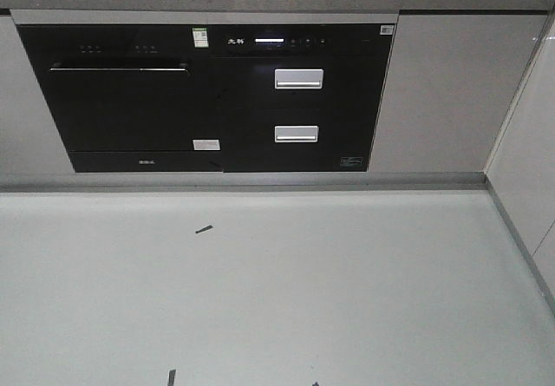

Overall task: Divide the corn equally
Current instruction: 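Drive the base forward toward the counter with the pot and plates, then continue driving forward until the counter edge is close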

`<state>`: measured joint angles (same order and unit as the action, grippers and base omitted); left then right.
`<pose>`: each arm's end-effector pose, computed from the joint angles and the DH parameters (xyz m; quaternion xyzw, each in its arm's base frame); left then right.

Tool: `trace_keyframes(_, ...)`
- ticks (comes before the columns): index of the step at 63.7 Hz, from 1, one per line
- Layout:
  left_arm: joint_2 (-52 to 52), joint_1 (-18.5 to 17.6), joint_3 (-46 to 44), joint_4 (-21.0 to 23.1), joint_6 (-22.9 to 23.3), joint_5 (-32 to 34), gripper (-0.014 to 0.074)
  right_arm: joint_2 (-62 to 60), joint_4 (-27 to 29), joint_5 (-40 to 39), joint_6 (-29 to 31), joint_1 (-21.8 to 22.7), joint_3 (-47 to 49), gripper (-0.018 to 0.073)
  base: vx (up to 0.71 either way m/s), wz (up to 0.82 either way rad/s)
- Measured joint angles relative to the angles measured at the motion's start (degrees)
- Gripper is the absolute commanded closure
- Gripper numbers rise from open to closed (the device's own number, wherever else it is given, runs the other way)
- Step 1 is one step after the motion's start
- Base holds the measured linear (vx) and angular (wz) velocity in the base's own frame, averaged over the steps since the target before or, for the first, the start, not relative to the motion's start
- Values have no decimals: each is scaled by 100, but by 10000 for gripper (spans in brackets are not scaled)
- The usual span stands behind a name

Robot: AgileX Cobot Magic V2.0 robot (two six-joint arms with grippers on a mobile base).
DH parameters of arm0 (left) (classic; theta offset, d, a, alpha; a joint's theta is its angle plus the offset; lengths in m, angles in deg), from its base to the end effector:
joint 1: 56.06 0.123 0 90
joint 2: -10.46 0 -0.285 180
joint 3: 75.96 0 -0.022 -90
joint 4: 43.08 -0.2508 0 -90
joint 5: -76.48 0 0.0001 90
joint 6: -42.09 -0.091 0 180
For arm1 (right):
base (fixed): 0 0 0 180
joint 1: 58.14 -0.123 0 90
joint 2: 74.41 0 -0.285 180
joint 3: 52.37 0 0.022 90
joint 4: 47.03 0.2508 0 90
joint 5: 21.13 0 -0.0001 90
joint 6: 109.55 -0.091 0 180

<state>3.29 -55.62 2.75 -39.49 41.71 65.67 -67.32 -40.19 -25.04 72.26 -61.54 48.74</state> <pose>0.0562 -0.0006 0.1879 -0.0195 0.7468 -0.0201 0.6645 0.0559 0.0026 0.2101 0.0123 0.6566 0.0527 0.7523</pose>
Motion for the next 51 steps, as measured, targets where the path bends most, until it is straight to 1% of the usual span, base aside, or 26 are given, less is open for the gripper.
trace_keyframes(51, 0, 0, 0, 0, 0, 0, 603, 0, 0, 0, 0, 0, 0, 562, 15, -3)
